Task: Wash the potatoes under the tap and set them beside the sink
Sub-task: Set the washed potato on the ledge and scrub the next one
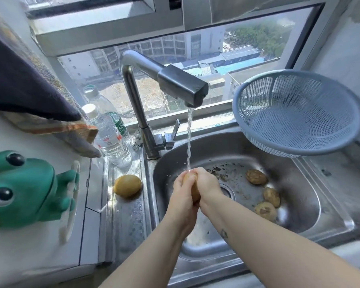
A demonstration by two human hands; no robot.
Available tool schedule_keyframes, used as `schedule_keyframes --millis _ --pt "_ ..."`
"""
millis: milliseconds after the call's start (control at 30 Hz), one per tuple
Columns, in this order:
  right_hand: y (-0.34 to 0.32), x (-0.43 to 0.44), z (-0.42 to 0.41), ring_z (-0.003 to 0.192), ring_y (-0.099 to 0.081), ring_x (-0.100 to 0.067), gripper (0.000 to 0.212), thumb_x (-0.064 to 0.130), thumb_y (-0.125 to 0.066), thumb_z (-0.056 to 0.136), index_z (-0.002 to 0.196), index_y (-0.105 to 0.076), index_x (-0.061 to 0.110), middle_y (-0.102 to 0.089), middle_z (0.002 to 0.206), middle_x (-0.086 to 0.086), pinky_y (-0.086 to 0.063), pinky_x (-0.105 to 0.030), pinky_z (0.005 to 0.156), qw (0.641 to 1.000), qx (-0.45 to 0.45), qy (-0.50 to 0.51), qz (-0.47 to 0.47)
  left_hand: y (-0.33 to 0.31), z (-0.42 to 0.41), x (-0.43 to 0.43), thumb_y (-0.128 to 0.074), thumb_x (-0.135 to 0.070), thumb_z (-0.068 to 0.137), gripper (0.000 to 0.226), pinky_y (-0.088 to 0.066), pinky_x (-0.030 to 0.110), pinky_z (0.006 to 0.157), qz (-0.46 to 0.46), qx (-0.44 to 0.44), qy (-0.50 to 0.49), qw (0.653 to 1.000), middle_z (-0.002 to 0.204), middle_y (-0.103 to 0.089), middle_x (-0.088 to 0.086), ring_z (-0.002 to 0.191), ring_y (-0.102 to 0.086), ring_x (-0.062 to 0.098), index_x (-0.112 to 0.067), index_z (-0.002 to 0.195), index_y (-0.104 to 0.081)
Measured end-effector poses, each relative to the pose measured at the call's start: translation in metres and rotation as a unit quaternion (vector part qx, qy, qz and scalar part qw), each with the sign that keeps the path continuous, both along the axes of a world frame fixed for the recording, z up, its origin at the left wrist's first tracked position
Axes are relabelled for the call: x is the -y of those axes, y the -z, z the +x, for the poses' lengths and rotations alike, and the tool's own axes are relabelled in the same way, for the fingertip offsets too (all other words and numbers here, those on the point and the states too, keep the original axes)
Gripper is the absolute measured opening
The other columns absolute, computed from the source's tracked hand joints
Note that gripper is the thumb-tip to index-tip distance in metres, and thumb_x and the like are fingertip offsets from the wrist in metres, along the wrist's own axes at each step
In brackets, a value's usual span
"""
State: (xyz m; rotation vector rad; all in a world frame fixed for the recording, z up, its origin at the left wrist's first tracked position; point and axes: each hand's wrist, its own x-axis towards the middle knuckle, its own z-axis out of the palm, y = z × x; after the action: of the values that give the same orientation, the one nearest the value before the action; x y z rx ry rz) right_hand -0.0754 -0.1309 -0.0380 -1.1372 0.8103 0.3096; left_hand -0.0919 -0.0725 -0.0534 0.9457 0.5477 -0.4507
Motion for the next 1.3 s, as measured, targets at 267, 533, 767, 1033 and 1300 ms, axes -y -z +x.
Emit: schedule_keyframes --millis 267,533,767,1033,1300 --pt "0.007 0.007 -0.014 0.081 -0.055 -0.012 0.026 0.015 -0.038 0.100 0.094 -0.062 0.009 -0.058 0.085 -0.007 -0.045 -0.012 0.066 0.989 0.109 -0.070 0.067 -0.003 0.015 0.002 -0.065 -0.025 0.081 0.012 -0.051 0.029 0.067 0.015 -0.088 -0.043 0.995 0.067 -0.066 0.004 0.067 -0.062 0.018 -0.014 0.081 -0.063" --pt "0.016 -0.001 -0.020 0.113 -0.057 -0.010 0.037 0.018 -0.051 0.095 0.132 -0.050 0.021 -0.061 0.122 -0.001 -0.044 -0.024 0.097 0.984 0.136 -0.106 -0.053 -0.004 0.014 -0.006 -0.054 -0.007 0.091 0.025 -0.048 0.029 0.056 0.064 -0.078 -0.026 0.995 0.048 -0.059 0.003 0.053 -0.060 0.016 -0.009 0.067 -0.059" --pt "0.002 -0.012 0.000 0.080 -0.064 -0.024 0.018 0.025 -0.057 0.084 0.078 -0.071 0.016 -0.066 0.077 -0.006 -0.052 -0.035 0.073 0.998 0.052 -0.009 -0.019 -0.002 0.004 -0.014 -0.045 -0.020 0.099 0.027 -0.053 0.021 0.062 0.058 0.022 -0.010 0.998 0.104 -0.068 0.008 0.089 -0.067 0.012 -0.010 0.121 -0.057" --pt "-0.002 -0.003 -0.005 0.101 -0.059 -0.032 0.031 0.013 -0.043 0.098 0.116 -0.059 -0.007 -0.063 0.101 -0.024 -0.045 -0.031 0.089 0.990 0.080 -0.041 0.110 -0.001 0.008 -0.022 -0.060 -0.026 0.075 0.026 -0.051 0.023 0.064 0.098 0.138 0.033 0.985 0.085 -0.068 0.007 0.081 -0.065 0.013 -0.011 0.095 -0.067" --pt "0.005 0.037 -0.008 0.107 -0.051 -0.014 0.036 0.007 -0.040 0.096 0.129 -0.055 0.004 -0.061 0.117 -0.004 -0.038 -0.033 0.096 0.956 0.120 -0.211 0.164 -0.008 0.011 -0.029 -0.039 -0.043 0.100 0.041 -0.051 0.025 0.069 0.066 0.057 0.091 0.992 0.093 -0.069 0.010 0.079 -0.066 0.013 -0.012 0.109 -0.064"
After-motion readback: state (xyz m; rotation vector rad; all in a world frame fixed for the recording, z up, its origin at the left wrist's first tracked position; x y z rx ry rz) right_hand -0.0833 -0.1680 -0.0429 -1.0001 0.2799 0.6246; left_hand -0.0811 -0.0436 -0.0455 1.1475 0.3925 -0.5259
